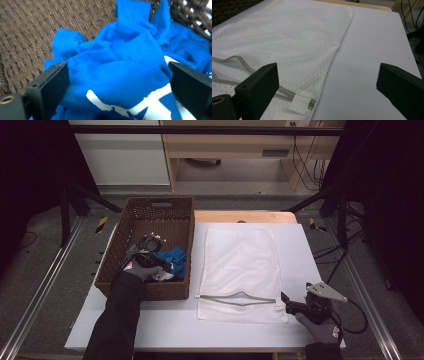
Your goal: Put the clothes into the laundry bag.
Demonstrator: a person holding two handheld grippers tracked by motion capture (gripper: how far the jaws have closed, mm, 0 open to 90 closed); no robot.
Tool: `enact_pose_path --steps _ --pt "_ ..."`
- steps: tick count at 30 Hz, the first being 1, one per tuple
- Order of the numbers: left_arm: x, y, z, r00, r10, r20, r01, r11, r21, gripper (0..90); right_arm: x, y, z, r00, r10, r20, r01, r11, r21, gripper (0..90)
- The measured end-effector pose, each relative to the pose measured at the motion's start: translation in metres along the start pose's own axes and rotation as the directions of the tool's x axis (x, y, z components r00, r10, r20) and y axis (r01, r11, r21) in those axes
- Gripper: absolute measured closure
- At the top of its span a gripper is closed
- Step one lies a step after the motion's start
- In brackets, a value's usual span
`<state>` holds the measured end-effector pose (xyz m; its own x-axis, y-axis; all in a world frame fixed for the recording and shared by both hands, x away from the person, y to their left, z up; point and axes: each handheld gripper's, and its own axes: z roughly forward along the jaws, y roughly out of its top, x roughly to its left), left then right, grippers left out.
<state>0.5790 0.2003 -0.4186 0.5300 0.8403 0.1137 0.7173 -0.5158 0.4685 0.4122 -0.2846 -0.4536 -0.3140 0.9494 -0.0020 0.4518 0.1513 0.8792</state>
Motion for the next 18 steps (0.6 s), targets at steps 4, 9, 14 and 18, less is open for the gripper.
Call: enact_pose_path --steps 4,9,14,18 --pt "0.001 0.001 0.005 0.9999 -0.008 0.009 0.008 0.9986 0.052 6.7 0.0 0.0 0.0 1.0 0.002 -0.001 -0.002 1.0 0.001 4.7" --pt "0.001 0.002 0.01 0.9998 -0.011 0.018 0.009 0.9943 0.106 10.9 -0.001 0.0 -0.001 1.0 0.003 0.0 -0.003 1.0 0.0 4.7" --pt "0.001 0.003 0.016 0.9998 -0.007 0.018 0.004 0.9857 0.168 19.6 -0.001 0.0 -0.001 1.0 0.003 0.0 -0.003 1.0 0.0 4.7" --pt "0.0 0.003 0.017 0.9996 0.002 0.026 -0.007 0.9824 0.186 34.4 -0.001 0.0 -0.001 1.0 0.003 -0.001 -0.003 1.0 0.0 4.7"
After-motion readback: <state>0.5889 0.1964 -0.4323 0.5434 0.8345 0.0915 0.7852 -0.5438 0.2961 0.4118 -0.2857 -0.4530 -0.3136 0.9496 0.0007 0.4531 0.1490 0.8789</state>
